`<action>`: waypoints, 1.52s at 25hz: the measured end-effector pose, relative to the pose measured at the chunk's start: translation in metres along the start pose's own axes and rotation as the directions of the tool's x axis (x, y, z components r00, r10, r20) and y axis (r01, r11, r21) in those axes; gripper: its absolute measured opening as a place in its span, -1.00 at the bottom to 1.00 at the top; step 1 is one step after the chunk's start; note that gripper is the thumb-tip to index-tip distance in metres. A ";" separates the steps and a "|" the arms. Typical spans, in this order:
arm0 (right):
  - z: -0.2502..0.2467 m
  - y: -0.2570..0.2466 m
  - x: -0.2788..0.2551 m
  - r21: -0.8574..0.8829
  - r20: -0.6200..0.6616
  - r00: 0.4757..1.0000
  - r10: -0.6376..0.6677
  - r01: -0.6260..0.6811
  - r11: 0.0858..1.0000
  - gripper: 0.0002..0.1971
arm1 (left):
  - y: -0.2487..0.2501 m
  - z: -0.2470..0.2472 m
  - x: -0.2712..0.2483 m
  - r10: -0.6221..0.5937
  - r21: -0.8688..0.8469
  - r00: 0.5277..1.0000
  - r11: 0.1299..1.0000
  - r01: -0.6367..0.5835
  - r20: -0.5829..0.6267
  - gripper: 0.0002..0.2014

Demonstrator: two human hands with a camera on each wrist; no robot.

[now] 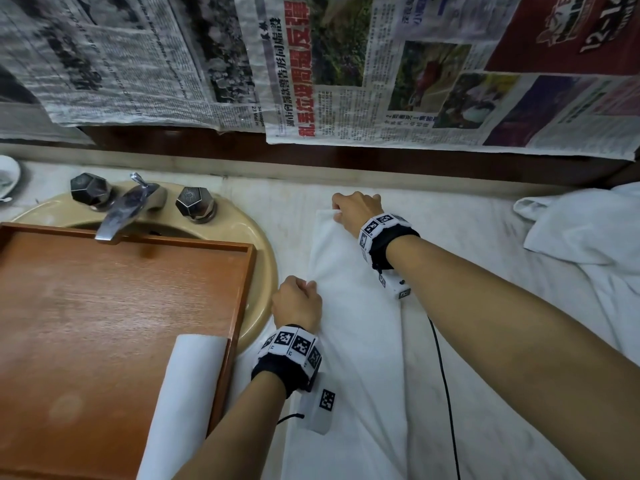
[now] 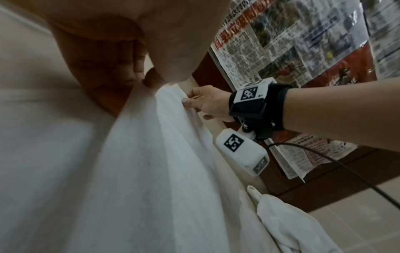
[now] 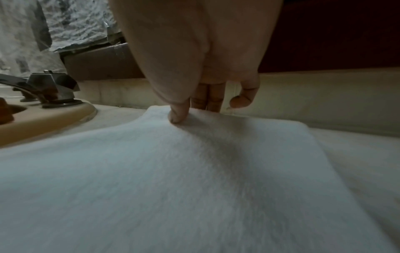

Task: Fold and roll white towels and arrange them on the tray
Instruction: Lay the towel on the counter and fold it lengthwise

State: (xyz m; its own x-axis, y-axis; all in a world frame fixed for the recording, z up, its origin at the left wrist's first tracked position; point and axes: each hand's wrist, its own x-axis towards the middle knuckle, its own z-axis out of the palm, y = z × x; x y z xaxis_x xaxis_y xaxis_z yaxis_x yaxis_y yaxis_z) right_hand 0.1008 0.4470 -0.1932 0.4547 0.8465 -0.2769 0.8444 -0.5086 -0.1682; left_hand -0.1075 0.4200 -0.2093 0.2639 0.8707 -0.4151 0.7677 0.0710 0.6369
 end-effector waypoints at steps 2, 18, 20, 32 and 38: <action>0.003 -0.001 0.001 -0.020 -0.016 1.000 0.014 -0.015 1.000 -0.85 | 0.000 -0.001 0.002 -0.028 0.011 1.000 1.000 0.028 -0.001 -0.84; 0.033 -0.008 -0.094 -0.046 0.171 0.854 -0.492 0.506 0.862 -0.41 | 0.004 -0.008 0.010 0.032 0.236 0.999 0.971 -0.031 0.000 -0.88; 0.040 0.012 -0.090 -0.105 0.302 0.828 -0.472 0.521 0.847 -0.38 | 0.006 -0.006 0.010 0.033 0.254 0.999 0.967 -0.032 -0.001 -0.86; 0.036 0.051 -0.117 -0.109 0.241 0.964 -0.111 0.141 0.984 -0.24 | 0.012 -0.009 0.013 0.007 0.275 1.000 0.961 -0.005 -0.006 -0.83; 0.067 0.036 -0.195 0.006 0.231 0.973 -0.027 0.026 1.000 -0.29 | 0.012 -0.013 0.001 0.036 0.150 0.999 0.988 -0.030 -0.037 -0.79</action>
State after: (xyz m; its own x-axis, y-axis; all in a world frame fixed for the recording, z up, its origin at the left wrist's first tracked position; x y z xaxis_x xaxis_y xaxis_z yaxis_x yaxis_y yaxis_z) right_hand 0.0236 0.2528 -0.2085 0.3542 0.8005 -0.4835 0.8542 -0.4874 -0.1811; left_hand -0.1056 0.4283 -0.1937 0.2696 0.8902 -0.3671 0.8384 -0.0294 0.5443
